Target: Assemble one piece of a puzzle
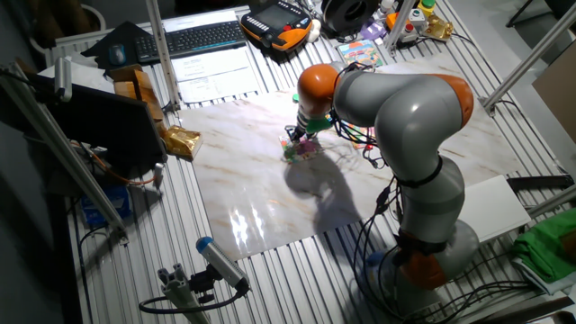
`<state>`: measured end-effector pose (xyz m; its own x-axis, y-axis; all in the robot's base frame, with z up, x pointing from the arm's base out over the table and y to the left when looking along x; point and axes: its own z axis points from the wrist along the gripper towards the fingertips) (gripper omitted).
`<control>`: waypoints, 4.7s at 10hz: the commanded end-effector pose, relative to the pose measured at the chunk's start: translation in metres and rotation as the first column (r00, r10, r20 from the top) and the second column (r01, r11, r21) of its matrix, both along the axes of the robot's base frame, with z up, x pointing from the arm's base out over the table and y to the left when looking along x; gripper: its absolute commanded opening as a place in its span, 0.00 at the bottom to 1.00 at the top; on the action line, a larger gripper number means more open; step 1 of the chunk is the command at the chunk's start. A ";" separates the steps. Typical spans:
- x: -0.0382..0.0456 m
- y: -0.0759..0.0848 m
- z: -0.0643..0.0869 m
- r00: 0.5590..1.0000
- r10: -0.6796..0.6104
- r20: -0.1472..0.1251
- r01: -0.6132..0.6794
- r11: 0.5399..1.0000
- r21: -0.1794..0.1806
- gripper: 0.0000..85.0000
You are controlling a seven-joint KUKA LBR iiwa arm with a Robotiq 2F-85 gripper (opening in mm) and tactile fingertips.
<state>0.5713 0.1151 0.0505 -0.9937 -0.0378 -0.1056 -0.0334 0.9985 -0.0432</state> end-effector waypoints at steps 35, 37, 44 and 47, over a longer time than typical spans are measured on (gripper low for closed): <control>0.0196 -0.127 0.078 0.982 -0.155 -0.107 0.161 0.986 0.049 0.58; 0.0201 -0.128 0.076 0.984 -0.147 -0.105 0.153 0.987 0.051 0.58; 0.0254 -0.127 0.072 0.982 -0.161 -0.094 0.166 0.985 0.048 0.58; 0.0242 -0.126 0.077 0.982 -0.185 -0.048 0.186 0.983 0.012 0.61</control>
